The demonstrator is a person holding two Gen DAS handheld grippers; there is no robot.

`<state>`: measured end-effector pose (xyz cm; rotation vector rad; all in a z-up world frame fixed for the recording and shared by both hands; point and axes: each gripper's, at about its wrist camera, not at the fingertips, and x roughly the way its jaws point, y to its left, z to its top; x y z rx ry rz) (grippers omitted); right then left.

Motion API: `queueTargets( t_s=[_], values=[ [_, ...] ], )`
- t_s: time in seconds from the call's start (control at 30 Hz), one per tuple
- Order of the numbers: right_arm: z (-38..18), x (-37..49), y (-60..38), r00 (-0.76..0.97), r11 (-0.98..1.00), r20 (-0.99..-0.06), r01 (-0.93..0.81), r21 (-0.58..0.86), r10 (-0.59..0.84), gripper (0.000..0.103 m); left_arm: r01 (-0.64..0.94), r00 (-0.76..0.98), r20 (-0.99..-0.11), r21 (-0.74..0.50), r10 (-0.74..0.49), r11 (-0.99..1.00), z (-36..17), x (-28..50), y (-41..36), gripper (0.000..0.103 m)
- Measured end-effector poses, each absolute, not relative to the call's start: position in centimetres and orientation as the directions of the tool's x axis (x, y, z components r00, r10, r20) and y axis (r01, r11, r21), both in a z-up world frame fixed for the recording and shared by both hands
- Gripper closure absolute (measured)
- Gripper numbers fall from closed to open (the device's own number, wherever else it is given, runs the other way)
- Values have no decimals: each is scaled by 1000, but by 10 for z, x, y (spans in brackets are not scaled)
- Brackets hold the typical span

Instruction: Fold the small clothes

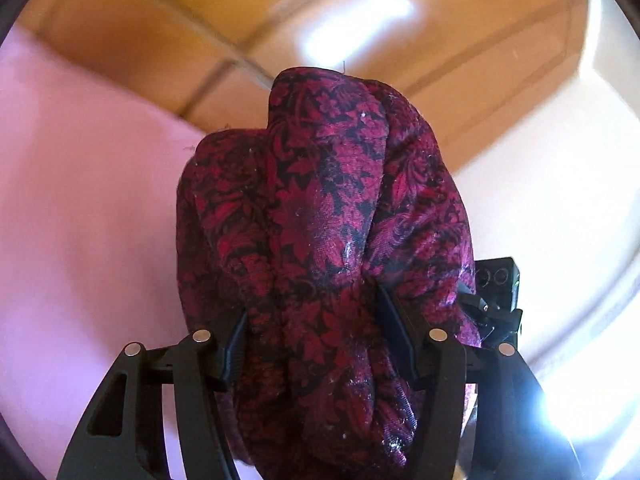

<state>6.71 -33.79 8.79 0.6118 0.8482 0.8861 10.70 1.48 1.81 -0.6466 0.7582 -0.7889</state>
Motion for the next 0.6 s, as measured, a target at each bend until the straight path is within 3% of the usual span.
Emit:
queueTargets(
  t_s=[0.2, 0.3, 0.4, 0.43, 0.53, 0.6],
  values=[
    [85, 101, -461, 544, 607, -409, -251, 754, 733, 32, 485, 379, -443, -653, -813, 582, 53, 198, -114, 49],
    [61, 114, -511, 588, 646, -466, -130, 752, 661, 32, 499, 332, -565, -575, -756, 649, 41, 227, -176, 55],
    [21, 116, -537, 556, 714, -592, -4, 700, 583, 31, 489, 288, -735, -439, -614, 754, 0, 231, -225, 56],
    [4, 113, -541, 536, 737, -634, 32, 675, 558, 27, 483, 291, -733, -443, -615, 756, -13, 225, -231, 56],
    [-1, 98, -554, 571, 725, -619, 60, 686, 539, 17, 465, 346, -694, -458, -632, 758, -9, 202, -230, 56],
    [13, 91, -551, 579, 774, -649, 47, 631, 494, 16, 460, 381, -694, -430, -611, 776, -5, 190, -228, 56]
  ],
)
